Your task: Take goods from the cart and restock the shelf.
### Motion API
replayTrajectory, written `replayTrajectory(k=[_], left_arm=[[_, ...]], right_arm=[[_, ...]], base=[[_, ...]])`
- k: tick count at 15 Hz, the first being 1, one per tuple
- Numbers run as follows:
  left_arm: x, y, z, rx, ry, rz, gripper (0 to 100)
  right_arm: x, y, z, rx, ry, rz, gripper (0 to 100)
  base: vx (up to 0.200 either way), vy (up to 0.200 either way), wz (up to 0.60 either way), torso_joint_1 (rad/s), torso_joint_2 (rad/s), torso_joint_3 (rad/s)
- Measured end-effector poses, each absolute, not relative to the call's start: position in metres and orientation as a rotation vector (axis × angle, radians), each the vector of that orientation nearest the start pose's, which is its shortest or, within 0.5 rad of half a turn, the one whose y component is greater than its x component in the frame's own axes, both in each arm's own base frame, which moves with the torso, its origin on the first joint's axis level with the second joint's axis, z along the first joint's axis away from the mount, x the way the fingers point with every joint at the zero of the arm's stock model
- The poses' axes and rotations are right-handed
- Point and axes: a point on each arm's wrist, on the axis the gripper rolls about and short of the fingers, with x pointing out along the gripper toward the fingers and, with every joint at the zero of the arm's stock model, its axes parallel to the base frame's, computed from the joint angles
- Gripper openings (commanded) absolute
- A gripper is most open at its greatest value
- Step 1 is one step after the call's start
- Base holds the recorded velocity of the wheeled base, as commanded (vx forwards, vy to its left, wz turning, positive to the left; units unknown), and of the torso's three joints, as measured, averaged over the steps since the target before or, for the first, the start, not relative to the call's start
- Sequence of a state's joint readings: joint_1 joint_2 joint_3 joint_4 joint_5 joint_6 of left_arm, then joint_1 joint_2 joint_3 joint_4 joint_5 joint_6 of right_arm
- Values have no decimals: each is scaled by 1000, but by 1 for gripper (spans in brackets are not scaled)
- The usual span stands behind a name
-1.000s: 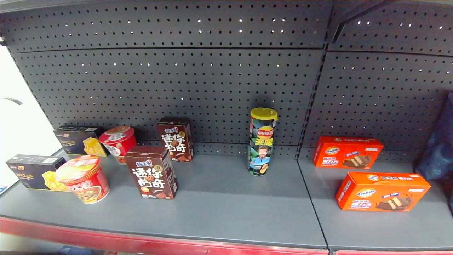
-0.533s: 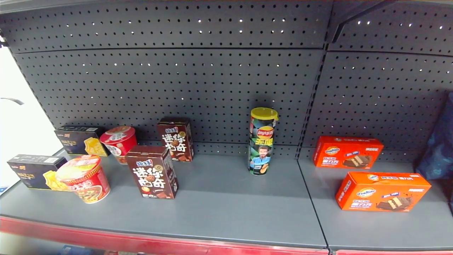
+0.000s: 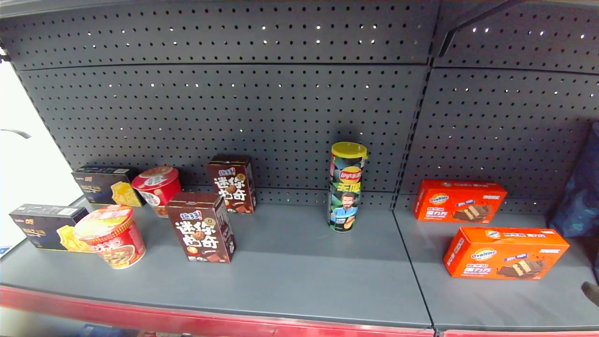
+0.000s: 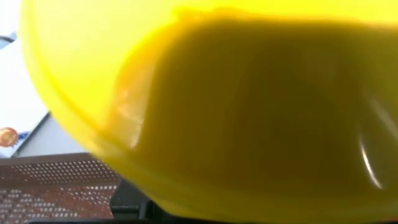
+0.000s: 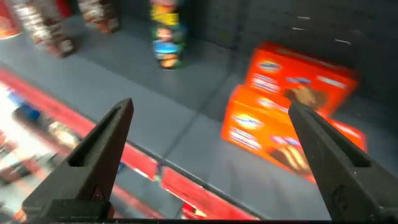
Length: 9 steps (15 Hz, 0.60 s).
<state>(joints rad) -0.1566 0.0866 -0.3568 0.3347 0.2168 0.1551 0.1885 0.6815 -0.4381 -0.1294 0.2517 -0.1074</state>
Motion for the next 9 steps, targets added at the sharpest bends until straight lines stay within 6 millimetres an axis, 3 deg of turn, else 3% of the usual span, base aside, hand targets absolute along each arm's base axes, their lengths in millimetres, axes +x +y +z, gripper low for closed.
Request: replayTrajectory(k=[5,9], left_arm=[[-37,11,126,104,41,51,0],[-32,10,120,88,36,51,0]], right_arm=[[109,39,223,-135,98,562,100],[175,68,228,-144,157,677,100]], base=[[0,0,0,0,0,0],[0,0,0,0,0,0]])
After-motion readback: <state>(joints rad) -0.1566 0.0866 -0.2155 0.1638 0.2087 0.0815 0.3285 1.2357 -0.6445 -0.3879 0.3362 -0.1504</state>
